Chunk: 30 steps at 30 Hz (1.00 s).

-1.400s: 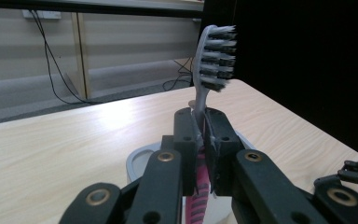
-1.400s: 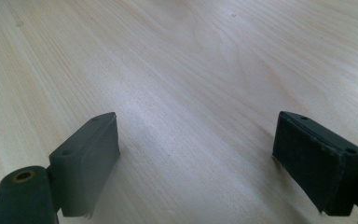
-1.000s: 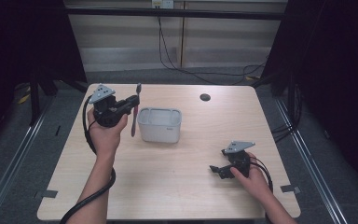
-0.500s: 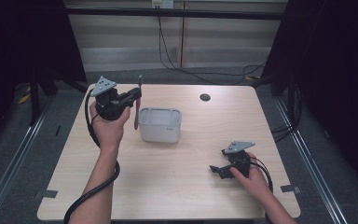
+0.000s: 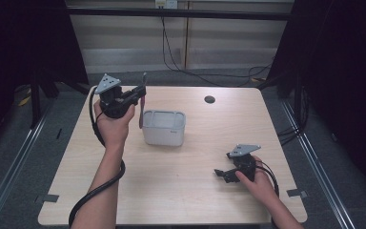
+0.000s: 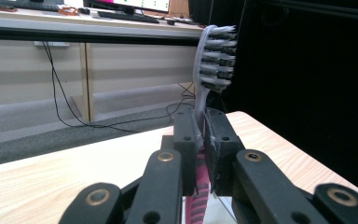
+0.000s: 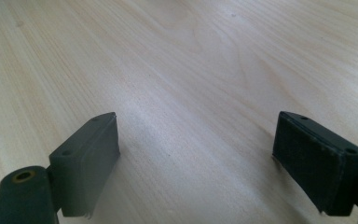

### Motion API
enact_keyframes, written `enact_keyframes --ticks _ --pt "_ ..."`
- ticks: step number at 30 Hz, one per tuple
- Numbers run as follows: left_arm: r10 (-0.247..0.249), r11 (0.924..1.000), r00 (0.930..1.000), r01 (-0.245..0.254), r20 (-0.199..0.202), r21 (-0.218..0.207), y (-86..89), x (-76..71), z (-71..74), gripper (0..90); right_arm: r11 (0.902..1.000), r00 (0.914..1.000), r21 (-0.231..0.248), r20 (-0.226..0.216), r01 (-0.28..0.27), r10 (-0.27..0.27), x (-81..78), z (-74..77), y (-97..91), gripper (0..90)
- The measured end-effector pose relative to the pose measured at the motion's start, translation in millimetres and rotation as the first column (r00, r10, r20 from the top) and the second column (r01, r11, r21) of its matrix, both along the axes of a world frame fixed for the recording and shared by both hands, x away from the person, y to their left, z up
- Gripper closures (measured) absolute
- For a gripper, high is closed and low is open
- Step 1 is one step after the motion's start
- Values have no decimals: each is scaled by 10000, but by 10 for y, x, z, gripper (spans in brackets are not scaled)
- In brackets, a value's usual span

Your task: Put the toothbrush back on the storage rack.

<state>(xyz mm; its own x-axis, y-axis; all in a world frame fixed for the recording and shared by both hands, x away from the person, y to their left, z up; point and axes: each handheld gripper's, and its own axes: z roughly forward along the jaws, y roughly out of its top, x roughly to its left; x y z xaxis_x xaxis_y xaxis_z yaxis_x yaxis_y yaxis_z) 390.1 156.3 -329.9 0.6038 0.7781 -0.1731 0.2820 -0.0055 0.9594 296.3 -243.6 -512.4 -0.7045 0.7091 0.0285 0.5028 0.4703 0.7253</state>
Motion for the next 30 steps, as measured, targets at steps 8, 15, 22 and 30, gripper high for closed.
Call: enact_keyframes --ticks 8,15,22,30 --pt "8 10000 10000 -8 76 11 -41 51 -2 841 10000 10000 7 -1 3 -3 0 0 0 139" --pt "43 10000 9998 -43 178 -13 -86 97 -28 841 10000 10000 1 -3 0 0 0 0 0 139" --pt "132 9999 9997 -130 213 -69 -125 162 -77 841 10000 10000 1 -1 -2 2 0 0 0 139" --pt "254 9997 9995 -253 187 -66 -149 209 -161 839 10000 10000 3 0 -1 1 0 0 0 139"
